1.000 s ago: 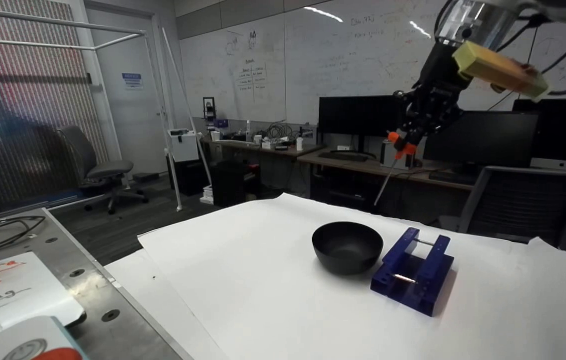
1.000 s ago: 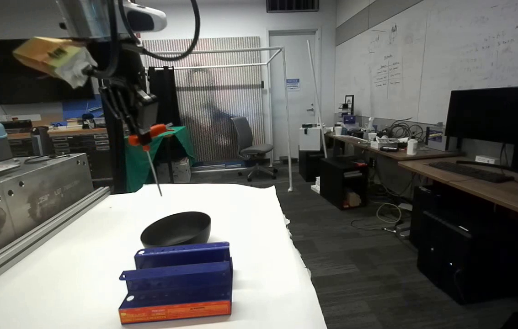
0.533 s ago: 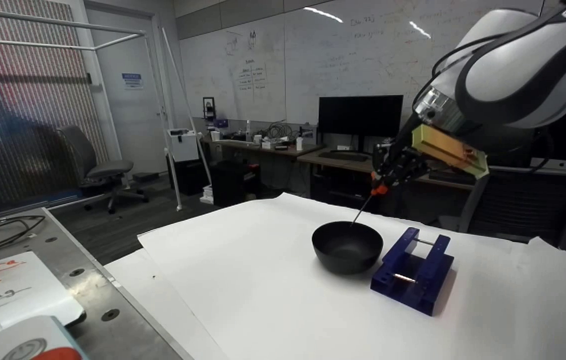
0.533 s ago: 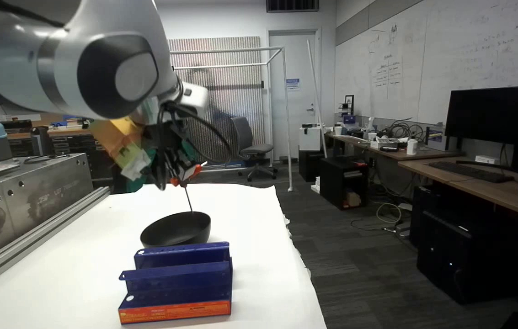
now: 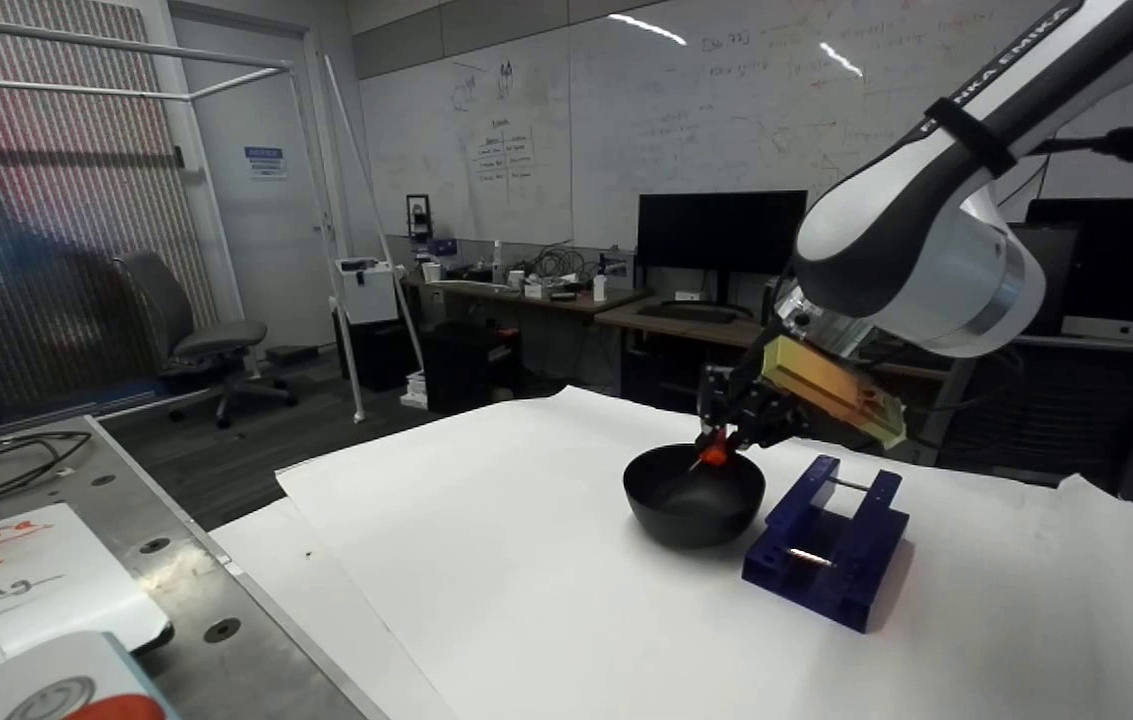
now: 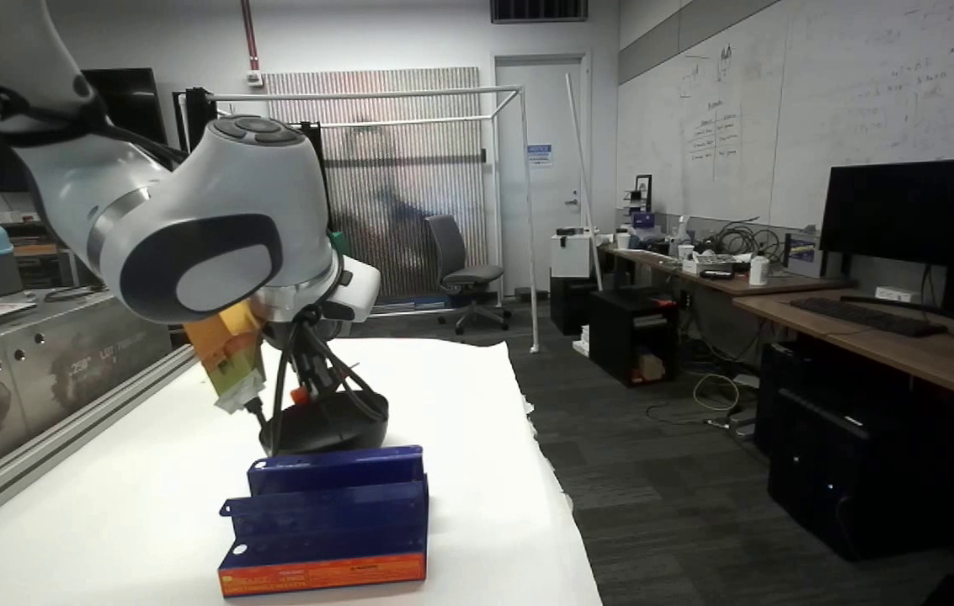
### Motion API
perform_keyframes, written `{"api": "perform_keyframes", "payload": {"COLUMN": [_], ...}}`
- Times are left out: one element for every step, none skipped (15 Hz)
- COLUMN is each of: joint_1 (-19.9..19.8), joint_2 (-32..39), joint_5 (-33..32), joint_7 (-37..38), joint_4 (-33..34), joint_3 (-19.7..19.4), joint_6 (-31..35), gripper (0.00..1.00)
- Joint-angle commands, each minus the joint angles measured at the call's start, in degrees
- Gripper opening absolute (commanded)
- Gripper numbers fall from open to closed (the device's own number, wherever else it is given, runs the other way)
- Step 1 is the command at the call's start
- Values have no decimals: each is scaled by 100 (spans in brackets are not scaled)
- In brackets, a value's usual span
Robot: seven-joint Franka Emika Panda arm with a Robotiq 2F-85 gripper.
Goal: Pick up the wrench from the toolbox and place it inside the black bowl
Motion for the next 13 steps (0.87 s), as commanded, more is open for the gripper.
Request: {"api": "perform_keyframes", "payload": {"joint_1": [-282,-326,-373,-428,-480,-511,-527,-540,-343,-311,-264,-236,-230], "joint_2": [170,151,114,53,-40,-155,-309,-520,-702,-904,-1079,-1222,-1281], "joint_5": [554,585,586,599,516,405,263,145,61,-93,-305,-525,-729], "joint_7": [-626,-703,-748,-788,-759,-666,-533,-481,-432,-386,-298,-215,-3], "joint_4": [349,346,344,323,284,234,166,76,24,-47,-116,-160,-134], "joint_3": [170,154,119,105,68,18,-44,-81,-319,-384,-460,-521,-582], "joint_6": [-190,-224,-304,-387,-548,-739,-985,-1236,-1461,-1684,-1833,-2026,-2336], "gripper": [62,70,77,86,93,99,100,100,100,100,100,100,100]}}
